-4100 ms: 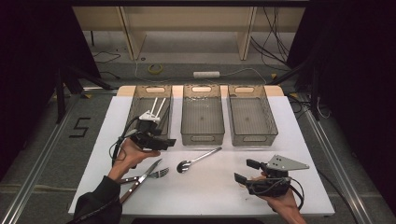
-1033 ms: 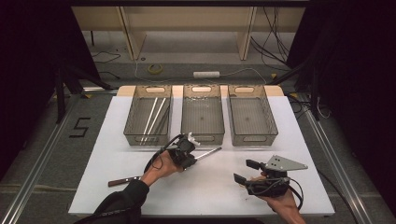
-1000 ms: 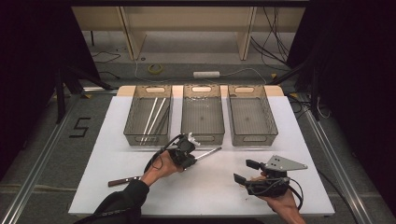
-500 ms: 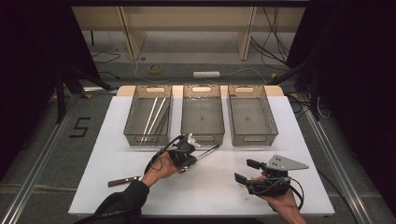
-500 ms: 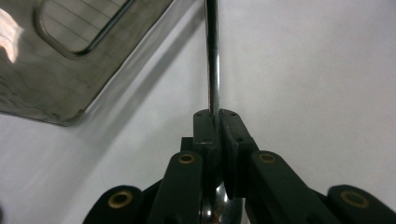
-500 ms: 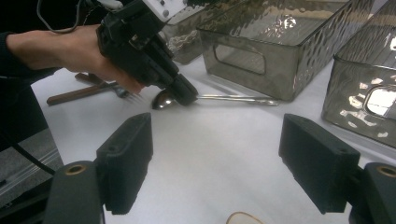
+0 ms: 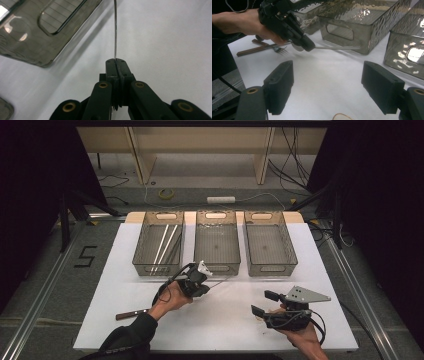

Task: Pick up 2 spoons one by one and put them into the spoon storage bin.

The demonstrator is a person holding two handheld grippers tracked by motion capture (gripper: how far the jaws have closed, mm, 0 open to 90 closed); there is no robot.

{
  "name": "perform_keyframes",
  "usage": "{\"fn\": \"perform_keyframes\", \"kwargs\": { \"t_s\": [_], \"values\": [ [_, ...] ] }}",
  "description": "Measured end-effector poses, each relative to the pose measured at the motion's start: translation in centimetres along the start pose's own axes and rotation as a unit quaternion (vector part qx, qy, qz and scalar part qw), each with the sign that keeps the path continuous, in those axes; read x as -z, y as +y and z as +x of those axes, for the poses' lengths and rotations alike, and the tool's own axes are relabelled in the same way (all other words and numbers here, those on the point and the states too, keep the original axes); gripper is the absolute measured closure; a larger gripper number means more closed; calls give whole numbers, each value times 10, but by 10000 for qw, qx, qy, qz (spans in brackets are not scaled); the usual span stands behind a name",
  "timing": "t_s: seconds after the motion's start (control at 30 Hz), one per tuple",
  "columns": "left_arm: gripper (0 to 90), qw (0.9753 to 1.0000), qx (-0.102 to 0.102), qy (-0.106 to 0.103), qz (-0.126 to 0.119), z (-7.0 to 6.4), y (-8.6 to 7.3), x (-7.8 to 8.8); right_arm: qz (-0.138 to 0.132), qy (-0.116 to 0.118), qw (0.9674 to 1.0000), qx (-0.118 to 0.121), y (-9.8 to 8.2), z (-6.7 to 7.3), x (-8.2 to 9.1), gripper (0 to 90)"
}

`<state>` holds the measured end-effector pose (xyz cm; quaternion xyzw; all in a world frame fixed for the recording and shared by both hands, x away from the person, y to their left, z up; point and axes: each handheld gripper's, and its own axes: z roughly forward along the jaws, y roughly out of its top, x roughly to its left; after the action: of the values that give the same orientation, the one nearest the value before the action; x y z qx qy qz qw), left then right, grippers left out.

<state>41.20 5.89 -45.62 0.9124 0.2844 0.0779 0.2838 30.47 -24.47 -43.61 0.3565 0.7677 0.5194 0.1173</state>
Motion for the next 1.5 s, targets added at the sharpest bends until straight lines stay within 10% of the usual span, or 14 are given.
{"fn": "perform_keyframes", "kwargs": {
  "t_s": [0.77, 1.5],
  "values": [
    [892, 9970, 150, -32, -762, 2, 13, 44, 12, -44, 10000, -34, -1, -1, 1, 270],
    [892, 9855, 1080, 455, -1228, 67, 51, 54, -24, -26, 10000, -43, -1, -2, 2, 270]
  ]
}}
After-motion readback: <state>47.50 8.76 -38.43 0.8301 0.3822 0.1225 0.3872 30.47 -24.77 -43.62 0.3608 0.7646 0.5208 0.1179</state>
